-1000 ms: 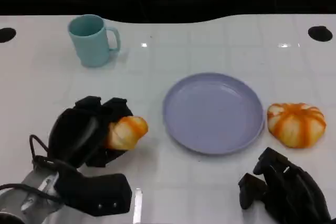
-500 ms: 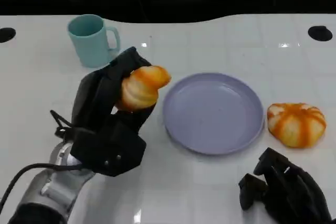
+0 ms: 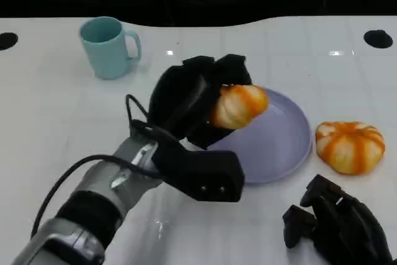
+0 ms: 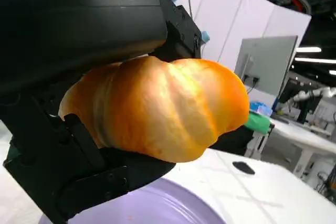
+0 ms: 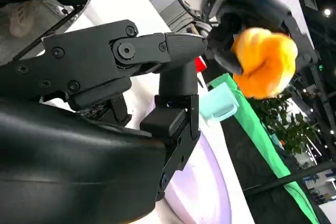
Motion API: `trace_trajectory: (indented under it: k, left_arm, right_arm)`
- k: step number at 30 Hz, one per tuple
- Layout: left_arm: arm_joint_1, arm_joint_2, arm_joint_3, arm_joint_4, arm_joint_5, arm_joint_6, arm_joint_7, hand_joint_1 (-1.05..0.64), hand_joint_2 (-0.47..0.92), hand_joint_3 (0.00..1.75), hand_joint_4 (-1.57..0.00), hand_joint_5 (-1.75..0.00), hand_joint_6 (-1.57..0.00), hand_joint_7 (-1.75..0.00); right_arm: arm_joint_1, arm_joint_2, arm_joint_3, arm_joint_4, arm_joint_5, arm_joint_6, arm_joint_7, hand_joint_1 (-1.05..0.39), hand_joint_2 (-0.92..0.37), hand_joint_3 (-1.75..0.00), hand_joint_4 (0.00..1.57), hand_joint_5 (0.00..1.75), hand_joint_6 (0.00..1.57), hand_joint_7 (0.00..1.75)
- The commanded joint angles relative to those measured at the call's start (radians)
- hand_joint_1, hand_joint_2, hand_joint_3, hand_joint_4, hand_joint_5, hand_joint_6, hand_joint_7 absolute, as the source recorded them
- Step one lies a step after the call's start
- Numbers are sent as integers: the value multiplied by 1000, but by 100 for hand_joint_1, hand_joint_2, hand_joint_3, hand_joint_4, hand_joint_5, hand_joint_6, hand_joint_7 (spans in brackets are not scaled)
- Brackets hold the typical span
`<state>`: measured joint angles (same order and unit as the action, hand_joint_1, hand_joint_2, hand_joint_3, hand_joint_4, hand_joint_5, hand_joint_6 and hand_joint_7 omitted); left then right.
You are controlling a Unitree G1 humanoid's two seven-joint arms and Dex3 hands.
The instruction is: Grasp the bread from the table and place it into the plate.
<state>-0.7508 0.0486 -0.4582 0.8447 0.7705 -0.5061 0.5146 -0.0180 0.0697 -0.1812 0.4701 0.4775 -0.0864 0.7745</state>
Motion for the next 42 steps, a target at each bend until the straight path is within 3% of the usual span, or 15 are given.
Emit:
trace_trajectory:
  k: [1,3,5,7,9,11,13,15,17,21,31,37,39,41,42]
  left_arm:
    - [-90,-17,-48,109,36,41,12,-27,44,117,-91,-175,-75,-171]
    - [-111,-22,-62,130,36,75,-34,-30,50,115,-89,-175,-77,-156]
    - [-127,-15,-87,125,47,126,-108,-34,61,93,-82,-148,-81,-109]
    - [-136,-4,-112,105,60,168,-182,-40,75,60,-69,-119,-71,-65]
    - [-140,7,-133,80,70,201,-250,-48,87,36,-53,-96,-56,-37]
    - [-140,19,-151,52,76,228,-315,-61,91,35,-32,-79,-40,-21]
    - [-136,32,-164,19,79,255,-391,-65,92,37,-25,-74,-35,-17]
    - [-128,47,-174,-20,77,281,-473,-90,92,46,-5,-44,-16,-6]
    - [-113,62,-168,-57,51,291,-552,-100,92,52,-1,-27,-10,-3]
    - [-80,93,-151,-130,7,295,-651,-105,92,57,0,-11,-6,-1]
    - [72,172,-21,-345,-251,231,-848,-103,92,54,-3,-2,-9,-2]
    - [204,172,98,-421,-461,131,-860,-84,92,51,-19,-12,-25,-8]
    - [251,148,143,-426,-553,86,-858,-76,92,44,-33,-22,-36,-11]
    - [309,115,190,-431,-684,52,-894,-66,92,36,-43,-68,-58,-11]
    - [334,104,209,-439,-745,52,-924,-64,92,35,-49,-82,-64,-12]
  right_arm:
    - [6,-11,-5,9,7,0,1,-56,-92,-25,79,165,68,142]
    - [7,-9,-3,7,5,-2,1,-57,-92,-23,79,166,69,141]
    - [9,-9,-2,5,5,-5,3,-57,-92,-24,79,166,69,141]
    - [9,-8,-1,5,5,-7,4,-57,-92,-24,79,166,69,141]
    - [9,-8,-1,4,6,-6,4,-57,-92,-24,79,167,69,141]
    - [8,-8,-2,5,7,-3,4,-57,-92,-24,79,167,69,141]
    - [9,-8,-1,2,4,-5,1,-57,-92,-24,79,167,69,141]
    - [11,-8,1,-1,0,-10,-1,-57,-92,-24,79,167,69,141]
    - [11,-9,0,0,0,-12,-1,-57,-92,-25,79,167,69,141]
    - [9,-9,-1,1,7,-8,8,-57,-92,-25,78,168,69,141]
    - [19,-6,2,-13,6,0,-2,-57,-92,-23,78,167,70,139]
    - [18,-5,2,-13,7,2,-4,-56,-92,-24,78,167,70,139]
    - [18,-5,3,-14,6,0,-3,-57,-92,-24,78,167,69,140]
    - [18,-5,3,-13,7,-1,-1,-57,-92,-25,78,167,69,140]
    - [18,-4,4,-15,7,1,-3,-57,-92,-25,78,167,69,140]
